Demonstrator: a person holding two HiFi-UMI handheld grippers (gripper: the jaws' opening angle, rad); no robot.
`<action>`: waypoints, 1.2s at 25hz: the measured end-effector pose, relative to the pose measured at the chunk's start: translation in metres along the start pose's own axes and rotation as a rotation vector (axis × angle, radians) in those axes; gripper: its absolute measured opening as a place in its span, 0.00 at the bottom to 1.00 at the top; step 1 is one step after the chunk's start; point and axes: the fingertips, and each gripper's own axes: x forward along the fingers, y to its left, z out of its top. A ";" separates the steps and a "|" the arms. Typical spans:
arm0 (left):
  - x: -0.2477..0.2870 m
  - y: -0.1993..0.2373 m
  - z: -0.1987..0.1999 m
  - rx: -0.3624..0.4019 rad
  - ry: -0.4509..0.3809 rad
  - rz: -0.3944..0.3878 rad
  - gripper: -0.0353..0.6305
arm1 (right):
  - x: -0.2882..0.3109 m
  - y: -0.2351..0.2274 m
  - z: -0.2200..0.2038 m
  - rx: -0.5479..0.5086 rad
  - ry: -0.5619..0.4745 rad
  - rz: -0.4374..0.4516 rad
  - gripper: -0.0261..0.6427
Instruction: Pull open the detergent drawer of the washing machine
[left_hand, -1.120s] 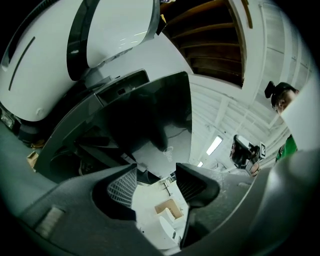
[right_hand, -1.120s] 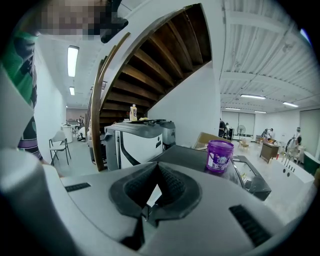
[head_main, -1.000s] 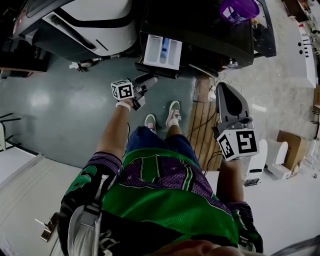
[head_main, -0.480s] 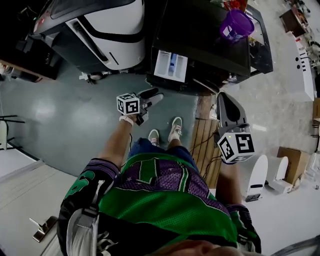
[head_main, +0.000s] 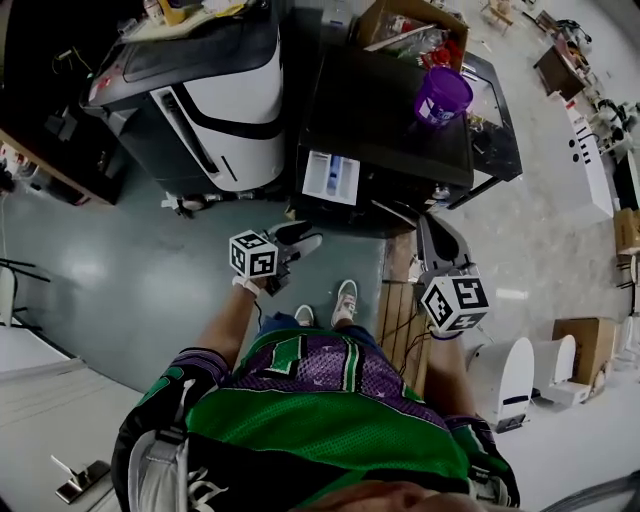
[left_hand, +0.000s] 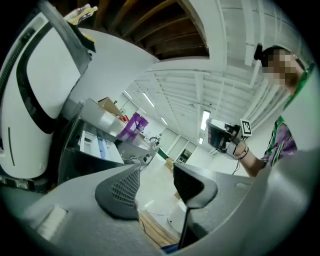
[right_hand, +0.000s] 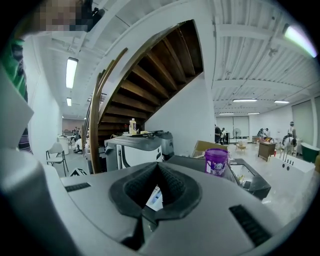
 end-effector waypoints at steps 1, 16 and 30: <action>-0.002 -0.006 0.006 0.021 0.000 0.005 0.37 | -0.002 0.001 0.001 0.010 -0.005 0.000 0.04; -0.021 -0.101 0.114 0.315 -0.077 0.042 0.37 | -0.017 0.003 0.045 0.043 -0.105 -0.022 0.04; -0.036 -0.157 0.194 0.425 -0.225 0.117 0.25 | -0.022 -0.011 0.086 0.062 -0.205 -0.030 0.04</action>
